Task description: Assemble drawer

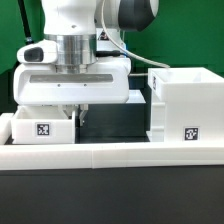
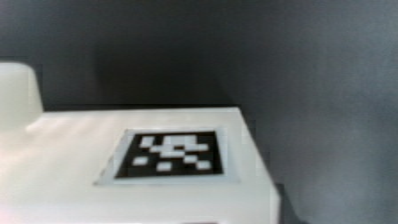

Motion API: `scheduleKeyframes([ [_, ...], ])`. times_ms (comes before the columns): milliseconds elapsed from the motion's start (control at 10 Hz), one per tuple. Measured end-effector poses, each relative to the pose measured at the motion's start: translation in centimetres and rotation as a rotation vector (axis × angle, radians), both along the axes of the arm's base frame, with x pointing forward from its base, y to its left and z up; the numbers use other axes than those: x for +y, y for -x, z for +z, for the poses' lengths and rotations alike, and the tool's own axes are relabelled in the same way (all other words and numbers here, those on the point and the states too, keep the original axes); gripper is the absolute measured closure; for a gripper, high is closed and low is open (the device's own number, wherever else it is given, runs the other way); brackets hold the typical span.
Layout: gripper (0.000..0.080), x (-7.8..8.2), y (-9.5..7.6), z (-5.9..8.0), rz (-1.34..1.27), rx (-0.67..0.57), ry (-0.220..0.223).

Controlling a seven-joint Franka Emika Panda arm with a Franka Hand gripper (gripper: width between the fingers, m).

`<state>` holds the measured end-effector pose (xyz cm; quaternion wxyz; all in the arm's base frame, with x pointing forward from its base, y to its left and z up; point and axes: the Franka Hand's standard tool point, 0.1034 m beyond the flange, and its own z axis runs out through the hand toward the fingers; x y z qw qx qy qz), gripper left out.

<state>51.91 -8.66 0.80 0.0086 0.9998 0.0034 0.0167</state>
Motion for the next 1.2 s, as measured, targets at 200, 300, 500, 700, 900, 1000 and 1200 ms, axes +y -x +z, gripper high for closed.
scheduleKeyframes([
  [200, 0.0758, 0.0, 0.0, 0.0, 0.000, 0.000, 0.000],
  [300, 0.0758, 0.0, 0.0, 0.0, 0.000, 0.000, 0.000],
  [500, 0.0758, 0.2, 0.0, 0.1, 0.010, 0.002, 0.000],
  [700, 0.0758, 0.8, -0.5, 1.1, 0.061, -0.003, -0.007],
  [900, 0.0757, 0.7, -0.4, 1.4, 0.075, -0.006, -0.006],
  [1000, 0.0757, 0.7, -0.3, 1.2, 0.073, -0.003, -0.006],
  [1200, 0.0757, 0.8, -0.1, 0.9, 0.250, -0.011, 0.019],
])
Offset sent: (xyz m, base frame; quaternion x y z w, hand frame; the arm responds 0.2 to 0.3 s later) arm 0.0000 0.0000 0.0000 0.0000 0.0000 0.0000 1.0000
